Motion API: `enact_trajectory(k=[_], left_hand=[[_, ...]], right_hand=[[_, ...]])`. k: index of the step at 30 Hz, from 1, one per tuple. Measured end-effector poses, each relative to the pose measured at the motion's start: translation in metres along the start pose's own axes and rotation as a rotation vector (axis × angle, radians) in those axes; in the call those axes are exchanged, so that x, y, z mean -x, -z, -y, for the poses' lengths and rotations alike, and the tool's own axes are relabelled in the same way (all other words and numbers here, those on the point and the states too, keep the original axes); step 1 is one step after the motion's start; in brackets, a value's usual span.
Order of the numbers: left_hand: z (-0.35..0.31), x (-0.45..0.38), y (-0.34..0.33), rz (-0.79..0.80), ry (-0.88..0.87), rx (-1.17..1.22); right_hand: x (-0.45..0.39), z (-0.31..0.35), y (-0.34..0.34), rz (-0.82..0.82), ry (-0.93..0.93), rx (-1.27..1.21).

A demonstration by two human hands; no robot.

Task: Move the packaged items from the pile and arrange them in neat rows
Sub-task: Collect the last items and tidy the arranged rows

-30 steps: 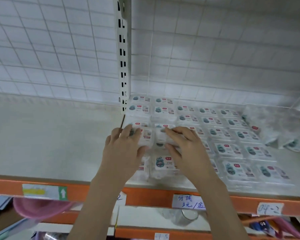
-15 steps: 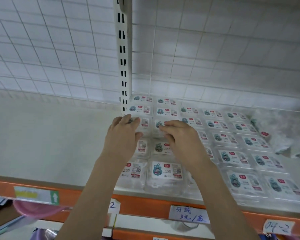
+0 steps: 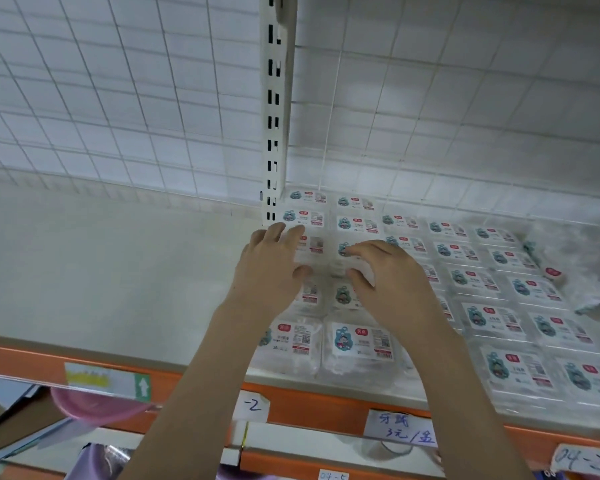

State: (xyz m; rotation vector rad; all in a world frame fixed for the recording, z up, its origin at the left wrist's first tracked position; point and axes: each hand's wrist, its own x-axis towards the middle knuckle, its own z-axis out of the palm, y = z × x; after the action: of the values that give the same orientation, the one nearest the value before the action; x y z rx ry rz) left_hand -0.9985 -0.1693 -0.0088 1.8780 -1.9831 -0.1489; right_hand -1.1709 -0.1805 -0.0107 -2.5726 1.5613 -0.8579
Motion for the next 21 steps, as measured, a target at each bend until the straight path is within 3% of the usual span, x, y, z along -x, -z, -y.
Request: enact_trajectory(k=[7,13,21], left_hand=[[0.073,0.024,0.027,-0.03,0.015,0.156],[0.232,0.076,0.064,-0.06,0.134,0.097],[0.431,0.124,0.139,-0.075,0.36,0.021]], right_hand=[[-0.013,0.077,-0.023,-0.053,-0.027,-0.006],[-0.032,0.201,-0.093,-0.061,-0.037,-0.069],[-0.051,0.352,-0.197,0.126,-0.127,-0.139]])
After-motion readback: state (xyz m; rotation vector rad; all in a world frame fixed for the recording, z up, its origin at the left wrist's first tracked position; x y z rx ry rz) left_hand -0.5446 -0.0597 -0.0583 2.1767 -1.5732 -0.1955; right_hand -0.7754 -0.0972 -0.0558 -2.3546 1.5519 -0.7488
